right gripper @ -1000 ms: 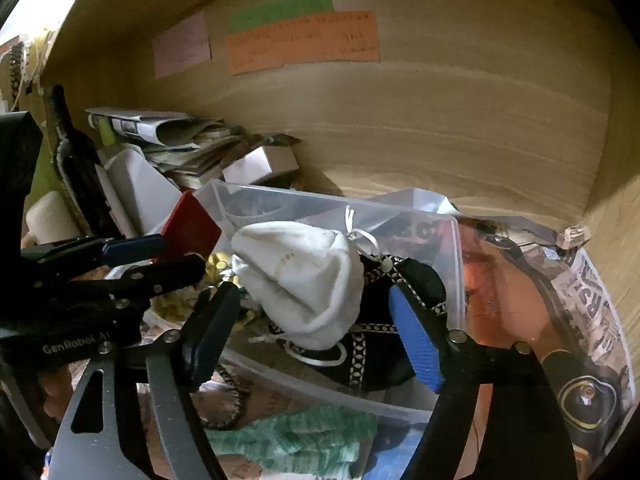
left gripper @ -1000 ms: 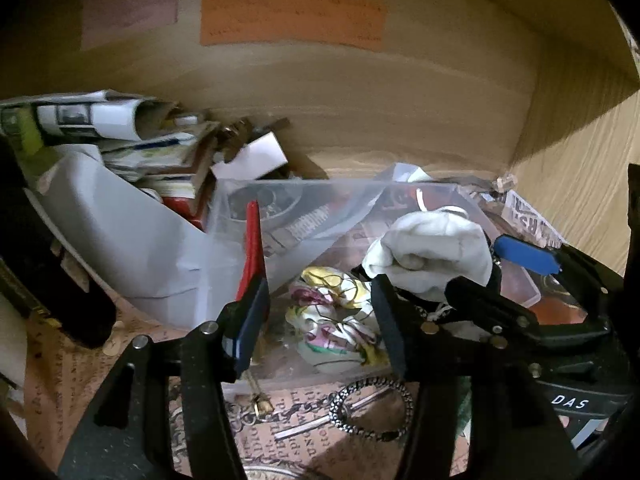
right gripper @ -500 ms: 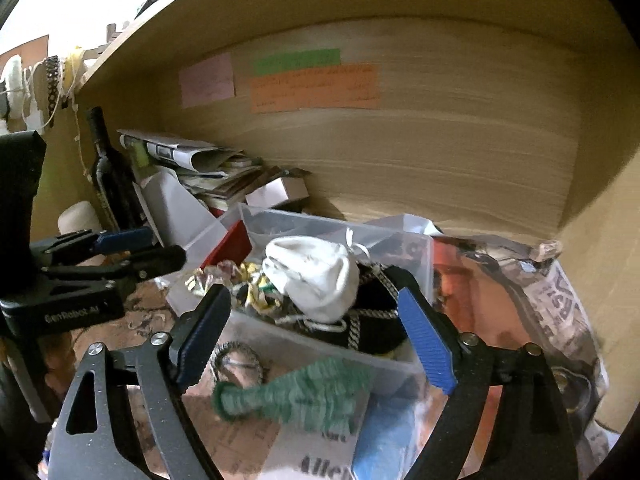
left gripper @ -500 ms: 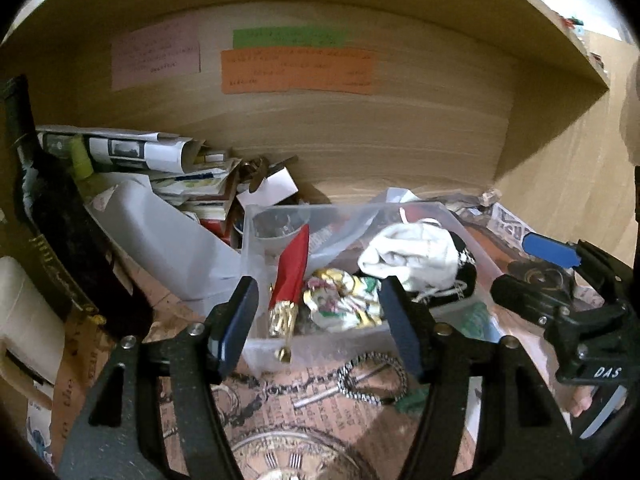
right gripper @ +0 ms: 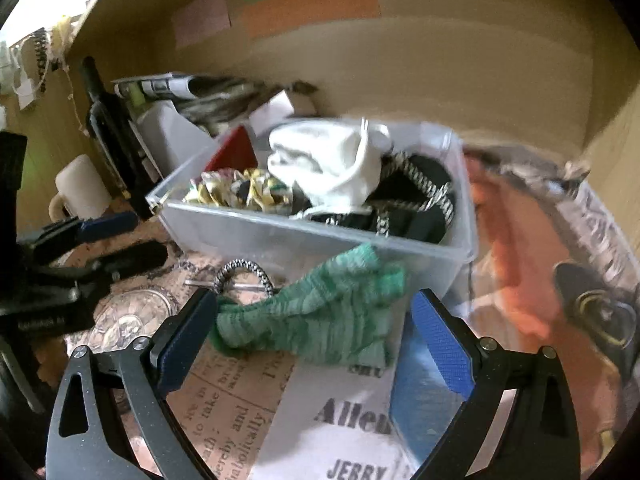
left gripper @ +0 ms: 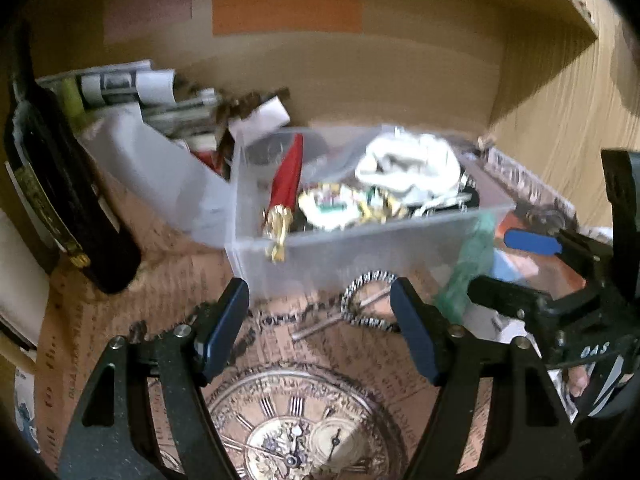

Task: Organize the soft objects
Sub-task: 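Grasp the green knit glove with the right tool while the left tool grasps the silver chain bracelet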

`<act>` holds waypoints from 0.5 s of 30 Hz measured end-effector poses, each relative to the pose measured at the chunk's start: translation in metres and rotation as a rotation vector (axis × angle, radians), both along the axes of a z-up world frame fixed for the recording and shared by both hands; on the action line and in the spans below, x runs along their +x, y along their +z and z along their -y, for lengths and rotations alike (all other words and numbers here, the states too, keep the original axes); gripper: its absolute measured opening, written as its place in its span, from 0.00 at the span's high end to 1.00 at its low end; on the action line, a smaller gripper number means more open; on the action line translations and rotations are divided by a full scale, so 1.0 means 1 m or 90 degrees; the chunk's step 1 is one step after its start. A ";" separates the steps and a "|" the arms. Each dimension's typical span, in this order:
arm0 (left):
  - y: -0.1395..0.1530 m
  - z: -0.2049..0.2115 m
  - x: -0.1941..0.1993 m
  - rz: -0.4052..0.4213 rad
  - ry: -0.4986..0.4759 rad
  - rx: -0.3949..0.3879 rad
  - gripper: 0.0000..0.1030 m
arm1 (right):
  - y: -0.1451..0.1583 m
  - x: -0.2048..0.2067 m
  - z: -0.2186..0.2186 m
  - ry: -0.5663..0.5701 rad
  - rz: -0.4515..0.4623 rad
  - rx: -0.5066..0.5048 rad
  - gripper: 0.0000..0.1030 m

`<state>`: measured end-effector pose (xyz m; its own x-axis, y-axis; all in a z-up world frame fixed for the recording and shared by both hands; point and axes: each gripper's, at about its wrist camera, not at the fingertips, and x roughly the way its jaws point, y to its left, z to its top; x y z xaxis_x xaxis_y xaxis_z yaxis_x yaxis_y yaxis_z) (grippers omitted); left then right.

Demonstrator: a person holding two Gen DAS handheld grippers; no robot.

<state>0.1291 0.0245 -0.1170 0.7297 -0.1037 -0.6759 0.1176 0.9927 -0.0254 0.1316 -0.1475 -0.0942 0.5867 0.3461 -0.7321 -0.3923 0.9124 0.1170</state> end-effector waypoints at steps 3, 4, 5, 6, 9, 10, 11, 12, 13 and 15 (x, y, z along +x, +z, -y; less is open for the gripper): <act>-0.012 0.003 0.006 -0.025 -0.006 0.003 0.29 | -0.008 0.004 0.000 -0.006 -0.018 -0.004 0.10; -0.014 0.004 0.008 -0.030 -0.007 0.002 0.29 | -0.009 0.005 0.001 -0.008 -0.022 0.001 0.21; -0.016 0.005 0.011 -0.036 -0.008 -0.001 0.29 | -0.010 0.006 0.002 -0.007 -0.026 0.004 0.27; -0.019 0.005 0.014 -0.044 -0.010 -0.004 0.29 | -0.011 0.006 0.004 -0.007 -0.031 0.007 0.32; -0.028 0.011 0.025 -0.067 -0.018 -0.002 0.29 | -0.013 0.007 0.008 -0.017 -0.035 0.006 0.47; -0.030 0.013 0.028 -0.072 -0.018 0.001 0.31 | -0.014 0.007 0.008 -0.017 -0.037 0.004 0.53; -0.032 0.014 0.032 -0.079 -0.018 0.002 0.34 | -0.016 0.007 0.010 -0.017 -0.038 0.002 0.56; -0.035 0.016 0.036 -0.087 -0.020 0.001 0.36 | -0.017 0.006 0.010 -0.018 -0.038 -0.004 0.61; -0.036 0.018 0.039 -0.093 -0.021 0.000 0.41 | -0.018 0.006 0.011 -0.019 -0.037 -0.006 0.63; -0.039 0.020 0.044 -0.101 -0.021 -0.001 0.42 | -0.018 0.005 0.012 -0.019 -0.032 -0.008 0.68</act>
<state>0.1730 0.0043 -0.1556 0.6094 -0.1271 -0.7826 0.1450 0.9883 -0.0476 0.1365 -0.1595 -0.1122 0.5597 0.3191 -0.7648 -0.3584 0.9253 0.1238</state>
